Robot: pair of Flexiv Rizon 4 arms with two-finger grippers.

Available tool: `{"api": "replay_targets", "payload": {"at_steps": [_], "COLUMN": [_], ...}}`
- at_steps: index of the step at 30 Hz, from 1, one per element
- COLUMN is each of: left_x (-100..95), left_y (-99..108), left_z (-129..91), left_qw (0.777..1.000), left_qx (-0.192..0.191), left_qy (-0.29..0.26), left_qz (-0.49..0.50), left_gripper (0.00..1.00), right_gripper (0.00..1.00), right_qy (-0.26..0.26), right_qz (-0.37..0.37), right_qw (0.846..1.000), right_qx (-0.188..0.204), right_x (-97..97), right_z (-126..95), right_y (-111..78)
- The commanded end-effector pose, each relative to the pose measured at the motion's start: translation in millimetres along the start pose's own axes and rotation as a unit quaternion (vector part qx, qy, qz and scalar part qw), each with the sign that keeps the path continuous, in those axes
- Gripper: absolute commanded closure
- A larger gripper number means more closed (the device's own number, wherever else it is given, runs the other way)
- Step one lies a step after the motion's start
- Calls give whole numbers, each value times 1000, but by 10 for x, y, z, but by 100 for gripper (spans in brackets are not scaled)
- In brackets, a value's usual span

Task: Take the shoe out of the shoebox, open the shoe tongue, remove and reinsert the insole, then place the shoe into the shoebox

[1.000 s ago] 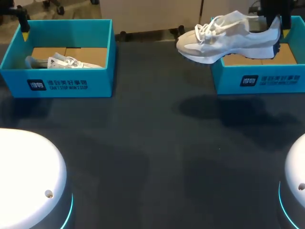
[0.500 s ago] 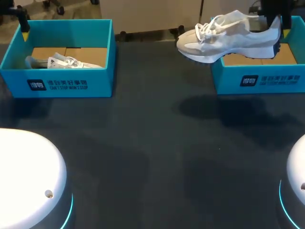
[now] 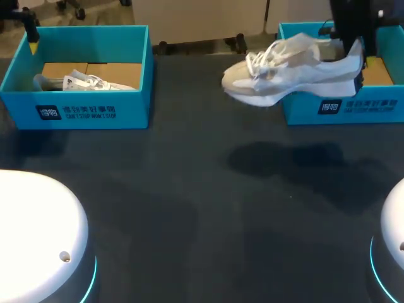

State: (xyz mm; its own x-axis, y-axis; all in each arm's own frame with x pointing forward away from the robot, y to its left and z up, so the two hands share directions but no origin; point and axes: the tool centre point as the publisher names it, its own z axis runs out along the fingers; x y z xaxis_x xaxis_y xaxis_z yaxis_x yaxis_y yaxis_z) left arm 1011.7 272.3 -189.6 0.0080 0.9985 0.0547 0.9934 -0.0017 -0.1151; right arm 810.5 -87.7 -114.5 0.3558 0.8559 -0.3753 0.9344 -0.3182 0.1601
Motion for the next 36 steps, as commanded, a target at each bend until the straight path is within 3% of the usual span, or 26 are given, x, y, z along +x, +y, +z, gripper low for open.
{"api": "replay_targets", "payload": {"at_steps": [1, 13, 20, 27, 32, 36], "left_x": [2, 2, 2, 2, 2, 2], "left_y": [-10, -10, -10, -10, -10, -10], "left_z": [8, 8, 8, 8, 8, 8], "left_qw": [1000, 1000, 1000, 1000, 1000, 1000], "left_qx": [-1, -1, -1, -1, -1, -1], "left_qy": [1, 1, 1, 1, 1, 1], "left_qz": [0, 0, 0, 0, 0, 0], "left_gripper": [0, 0, 0, 0, 0, 0], "right_gripper": [100, 100, 100, 100, 100, 100], "right_qy": [-6, -16, -42, -34, -10, -11], "right_qz": [-1, -6, -20, -11, 11, 14], "right_qw": [1000, 1000, 999, 999, 1000, 1000], "right_qx": [-10, -24, -19, -9, -13, -15], "right_x": [42, 365, 577, 733, 776, 773], "right_z": [-51, -274, -351, -432, -480, -487], "right_y": [-293, -966, -1328, -1660, -1810, -1822]}}
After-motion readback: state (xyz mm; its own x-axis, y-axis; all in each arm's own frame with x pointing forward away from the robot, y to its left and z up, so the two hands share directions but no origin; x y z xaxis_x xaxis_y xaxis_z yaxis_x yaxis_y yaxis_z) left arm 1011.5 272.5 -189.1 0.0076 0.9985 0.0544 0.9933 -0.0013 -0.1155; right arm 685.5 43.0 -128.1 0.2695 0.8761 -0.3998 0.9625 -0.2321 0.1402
